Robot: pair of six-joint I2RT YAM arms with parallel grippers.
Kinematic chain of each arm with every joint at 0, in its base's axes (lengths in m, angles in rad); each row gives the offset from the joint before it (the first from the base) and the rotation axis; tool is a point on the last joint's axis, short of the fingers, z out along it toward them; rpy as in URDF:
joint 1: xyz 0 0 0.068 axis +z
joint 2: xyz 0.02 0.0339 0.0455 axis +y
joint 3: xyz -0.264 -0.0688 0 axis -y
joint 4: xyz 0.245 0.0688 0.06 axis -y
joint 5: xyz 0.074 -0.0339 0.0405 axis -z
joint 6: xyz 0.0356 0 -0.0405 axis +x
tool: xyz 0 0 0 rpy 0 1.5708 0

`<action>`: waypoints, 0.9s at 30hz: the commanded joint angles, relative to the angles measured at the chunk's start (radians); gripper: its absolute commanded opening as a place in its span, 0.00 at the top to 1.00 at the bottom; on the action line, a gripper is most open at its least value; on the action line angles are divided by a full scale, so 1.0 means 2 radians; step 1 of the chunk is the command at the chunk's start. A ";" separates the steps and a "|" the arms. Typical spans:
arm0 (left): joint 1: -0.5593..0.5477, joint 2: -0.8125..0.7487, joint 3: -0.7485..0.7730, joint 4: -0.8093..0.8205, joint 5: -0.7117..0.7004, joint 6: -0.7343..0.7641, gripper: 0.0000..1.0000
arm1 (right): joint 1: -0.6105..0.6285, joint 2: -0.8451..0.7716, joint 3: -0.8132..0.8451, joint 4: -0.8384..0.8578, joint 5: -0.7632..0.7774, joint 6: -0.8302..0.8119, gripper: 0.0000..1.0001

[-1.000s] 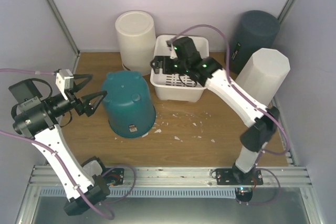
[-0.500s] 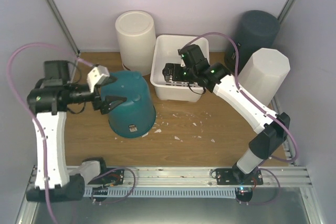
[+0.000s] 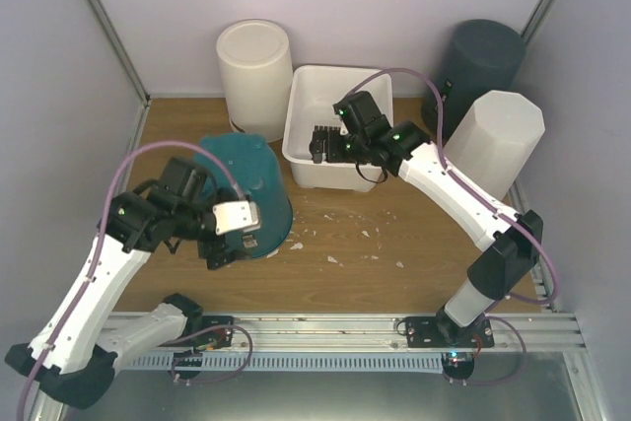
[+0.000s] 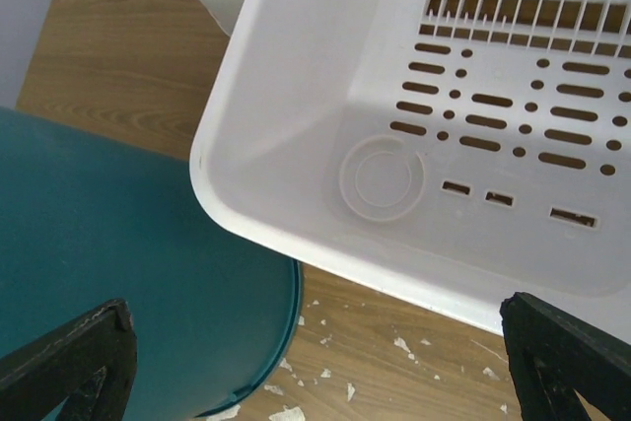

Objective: Turn the large container upside down

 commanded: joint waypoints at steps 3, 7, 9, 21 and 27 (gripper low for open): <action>-0.015 -0.026 -0.089 -0.002 -0.080 0.041 0.01 | 0.005 -0.007 -0.016 -0.008 -0.002 -0.016 0.00; -0.014 -0.015 -0.099 0.000 -0.092 0.064 0.01 | 0.005 -0.005 -0.024 -0.003 -0.002 -0.019 0.00; -0.013 -0.005 -0.098 0.009 -0.104 0.071 0.01 | 0.005 -0.002 -0.024 -0.002 0.000 -0.024 0.00; 0.014 0.043 -0.102 0.090 -0.134 0.102 0.01 | 0.004 0.048 0.049 -0.067 0.066 -0.163 0.00; 0.035 0.069 -0.082 0.125 -0.134 0.130 0.01 | 0.005 0.058 0.047 -0.063 0.071 -0.237 0.00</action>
